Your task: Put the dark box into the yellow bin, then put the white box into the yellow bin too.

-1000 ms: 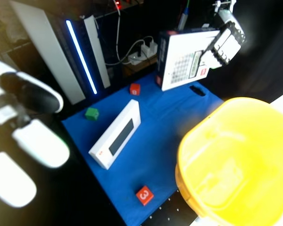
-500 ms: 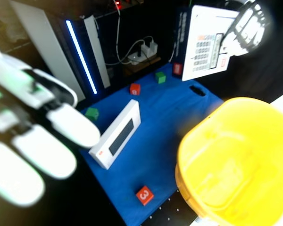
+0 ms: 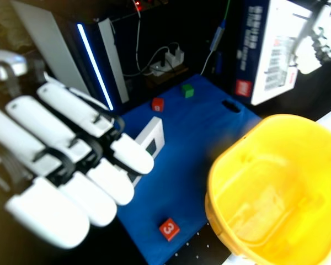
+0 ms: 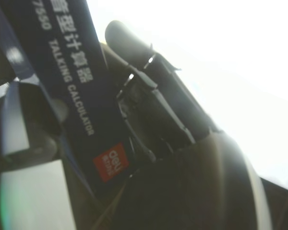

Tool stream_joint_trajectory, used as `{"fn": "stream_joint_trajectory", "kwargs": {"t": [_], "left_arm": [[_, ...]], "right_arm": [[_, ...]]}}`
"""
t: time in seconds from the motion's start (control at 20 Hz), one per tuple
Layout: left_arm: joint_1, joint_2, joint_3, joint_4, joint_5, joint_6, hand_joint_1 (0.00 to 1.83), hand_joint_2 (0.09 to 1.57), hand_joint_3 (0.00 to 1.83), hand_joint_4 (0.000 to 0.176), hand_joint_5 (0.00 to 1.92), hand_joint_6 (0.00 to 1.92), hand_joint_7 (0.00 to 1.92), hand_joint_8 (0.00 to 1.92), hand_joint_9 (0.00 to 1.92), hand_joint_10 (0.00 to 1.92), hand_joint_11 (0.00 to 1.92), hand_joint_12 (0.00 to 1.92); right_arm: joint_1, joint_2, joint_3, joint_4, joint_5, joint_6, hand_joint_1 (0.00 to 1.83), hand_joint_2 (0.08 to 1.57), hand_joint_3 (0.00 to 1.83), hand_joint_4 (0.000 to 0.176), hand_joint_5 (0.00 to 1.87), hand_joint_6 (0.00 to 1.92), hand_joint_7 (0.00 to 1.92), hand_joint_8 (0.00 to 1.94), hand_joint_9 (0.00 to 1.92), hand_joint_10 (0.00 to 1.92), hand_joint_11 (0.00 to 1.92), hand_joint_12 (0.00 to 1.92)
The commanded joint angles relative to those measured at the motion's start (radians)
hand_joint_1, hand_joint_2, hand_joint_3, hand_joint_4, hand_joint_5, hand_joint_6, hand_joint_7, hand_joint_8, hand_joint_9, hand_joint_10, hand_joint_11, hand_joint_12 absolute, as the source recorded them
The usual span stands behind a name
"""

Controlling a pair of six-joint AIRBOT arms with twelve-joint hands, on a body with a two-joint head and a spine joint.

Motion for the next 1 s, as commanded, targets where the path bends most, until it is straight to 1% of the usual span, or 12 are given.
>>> {"fn": "stream_joint_trajectory", "kwargs": {"t": [0.0,0.2,0.3,0.4,0.45,0.5,0.55,0.6,0.65,0.7,0.9,0.95], "left_arm": [[-0.029,-0.014,0.016,-0.028,-0.067,-0.017,1.30,0.98,0.00,0.000,1.28,0.34,1.38,0.42,1.41,0.34,1.10,0.73],[-0.136,-0.130,0.145,0.081,0.055,-0.098,1.31,0.99,0.00,0.000,1.37,0.05,1.28,0.71,1.32,0.70,0.98,1.26],[-0.149,-0.153,0.178,0.093,0.101,-0.098,1.30,1.03,0.00,0.000,1.37,0.01,1.12,1.02,1.06,1.23,0.81,1.62],[-0.167,-0.177,0.216,0.107,0.142,-0.101,1.30,1.01,0.00,0.000,1.40,0.01,1.18,0.88,1.05,1.07,0.79,1.50],[-0.173,-0.186,0.227,0.112,0.152,-0.104,1.30,1.01,0.00,0.000,1.38,0.01,1.21,0.84,1.11,1.20,0.90,1.68],[-0.181,-0.194,0.238,0.116,0.159,-0.110,1.30,0.98,0.00,0.000,1.42,0.02,1.36,0.50,1.19,0.99,0.92,1.45],[-0.190,-0.203,0.251,0.122,0.169,-0.121,1.30,0.98,0.00,0.000,1.42,0.02,1.36,0.50,1.19,0.99,0.92,1.45],[-0.201,-0.216,0.270,0.138,0.179,-0.142,1.30,1.03,0.00,0.000,1.36,0.01,1.15,0.95,1.03,1.19,0.74,1.68],[-0.202,-0.223,0.281,0.144,0.179,-0.155,1.23,1.00,0.00,0.000,1.40,0.13,0.99,0.37,0.94,0.46,0.60,1.02],[-0.203,-0.224,0.282,0.146,0.175,-0.157,1.23,1.00,0.00,0.000,1.40,0.13,0.99,0.37,0.94,0.46,0.60,1.02],[-0.223,-0.223,0.279,0.167,0.159,-0.171,1.27,0.85,0.00,0.018,0.57,0.00,0.55,0.00,0.51,0.00,0.50,0.12],[-0.230,-0.223,0.277,0.175,0.158,-0.171,1.24,0.81,0.00,0.070,0.49,0.00,0.45,0.00,0.42,0.00,0.44,0.08]], "right_arm": [[0.004,0.000,0.003,0.005,0.131,0.000,0.16,1.18,0.00,0.008,0.34,0.00,0.48,0.00,0.42,0.01,0.00,0.56],[-0.029,-0.011,0.011,0.022,0.163,0.000,0.15,1.17,0.00,0.029,0.33,0.00,0.45,0.00,0.39,0.00,0.00,0.48],[-0.059,-0.039,0.027,0.042,0.193,0.000,0.16,1.16,0.00,0.037,0.34,0.00,0.47,0.01,0.37,0.00,0.00,0.47],[-0.077,-0.062,0.041,0.049,0.209,0.000,0.17,1.16,0.00,0.045,0.35,0.00,0.47,0.00,0.35,0.00,0.00,0.42],[-0.080,-0.067,0.043,0.049,0.211,0.000,0.17,1.16,0.00,0.037,0.35,0.00,0.47,0.00,0.34,0.00,0.00,0.41],[-0.080,-0.069,0.044,0.049,0.211,0.000,0.18,1.15,0.00,0.010,0.34,0.00,0.44,0.00,0.38,0.00,0.00,0.52],[-0.080,-0.070,0.043,0.049,0.211,0.000,0.18,1.15,0.00,0.010,0.34,0.00,0.44,0.00,0.38,0.00,0.00,0.52],[-0.080,-0.070,0.043,0.049,0.211,0.000,0.17,1.16,0.00,0.007,0.33,0.00,0.44,0.00,0.37,0.00,0.00,0.51],[-0.080,-0.070,0.043,0.049,0.211,0.000,0.15,1.16,0.00,0.007,0.33,0.00,0.47,0.01,0.37,0.00,0.00,0.48],[-0.080,-0.070,0.043,0.049,0.211,0.000,0.15,1.16,0.00,0.007,0.33,0.00,0.47,0.01,0.37,0.00,0.00,0.48],[-0.081,-0.071,0.042,0.049,0.211,0.000,0.11,1.16,0.01,0.042,0.32,0.00,0.46,0.00,0.35,0.00,0.00,0.44],[-0.081,-0.072,0.042,0.049,0.211,0.000,0.15,1.14,0.00,0.053,0.34,0.01,0.49,0.01,0.34,0.00,0.00,0.39]]}}
